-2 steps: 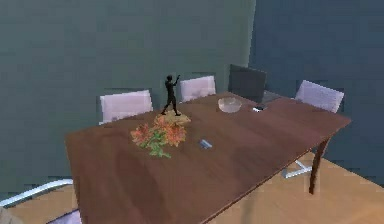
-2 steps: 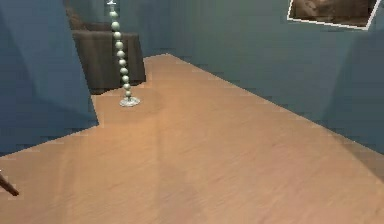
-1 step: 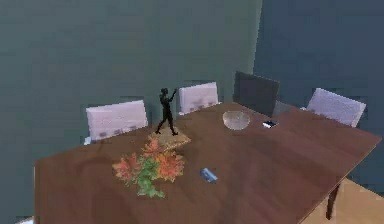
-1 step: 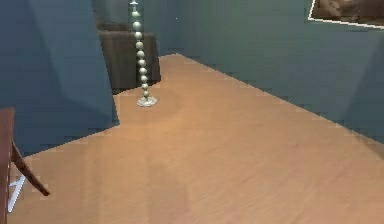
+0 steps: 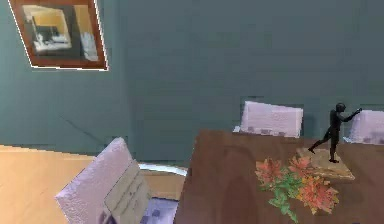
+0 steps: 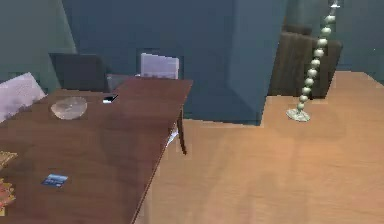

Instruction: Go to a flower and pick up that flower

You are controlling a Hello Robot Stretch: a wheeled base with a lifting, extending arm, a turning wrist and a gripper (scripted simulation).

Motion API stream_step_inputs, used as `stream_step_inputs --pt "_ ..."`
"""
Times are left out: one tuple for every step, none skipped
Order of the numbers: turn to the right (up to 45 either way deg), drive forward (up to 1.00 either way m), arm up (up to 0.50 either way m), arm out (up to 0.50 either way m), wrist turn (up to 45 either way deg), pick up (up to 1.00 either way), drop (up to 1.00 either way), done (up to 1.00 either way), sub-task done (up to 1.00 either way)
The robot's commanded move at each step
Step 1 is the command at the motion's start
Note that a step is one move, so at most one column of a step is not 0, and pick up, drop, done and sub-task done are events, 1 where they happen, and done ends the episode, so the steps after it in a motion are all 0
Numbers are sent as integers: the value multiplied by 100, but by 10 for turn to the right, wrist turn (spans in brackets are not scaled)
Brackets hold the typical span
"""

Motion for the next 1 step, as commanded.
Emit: stream_step_inputs --pt "-450 0 0 0 0 0 0 0 0"
